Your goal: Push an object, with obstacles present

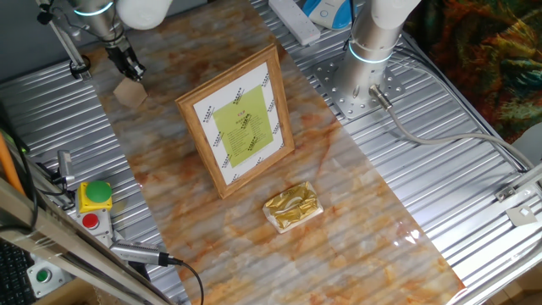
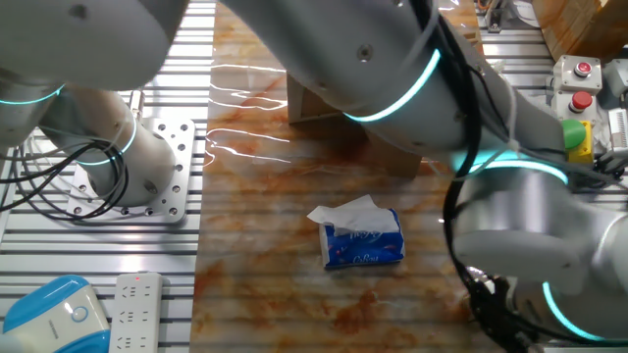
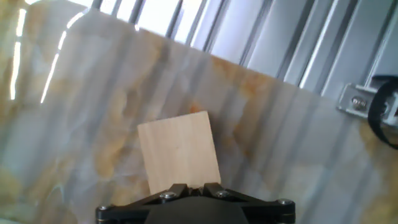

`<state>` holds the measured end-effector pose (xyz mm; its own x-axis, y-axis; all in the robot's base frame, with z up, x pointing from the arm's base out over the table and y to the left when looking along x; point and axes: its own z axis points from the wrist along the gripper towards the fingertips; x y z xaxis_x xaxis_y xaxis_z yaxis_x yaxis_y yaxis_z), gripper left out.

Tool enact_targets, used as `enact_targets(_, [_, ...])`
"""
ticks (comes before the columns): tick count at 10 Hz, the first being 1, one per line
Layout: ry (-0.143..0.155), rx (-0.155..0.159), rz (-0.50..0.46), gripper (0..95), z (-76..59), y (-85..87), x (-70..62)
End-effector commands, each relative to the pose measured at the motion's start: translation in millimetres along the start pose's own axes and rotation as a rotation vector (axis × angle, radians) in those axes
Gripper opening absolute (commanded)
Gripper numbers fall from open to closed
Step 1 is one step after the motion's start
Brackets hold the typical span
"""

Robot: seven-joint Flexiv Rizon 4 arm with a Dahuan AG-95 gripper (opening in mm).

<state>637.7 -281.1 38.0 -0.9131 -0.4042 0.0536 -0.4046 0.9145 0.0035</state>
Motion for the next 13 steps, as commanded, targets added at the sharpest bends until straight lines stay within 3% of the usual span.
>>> enact_targets(1, [0.0,-0.008,0.0,0.0,-0.2,-1.8,-9.0])
enact_targets(4, [-0.002,-0.006,-0.013,0.0,0.6,-0.5,-17.4])
enact_targets(13, [0.003,0.021,-0.048,0.0,-0.8,25.6,-51.8])
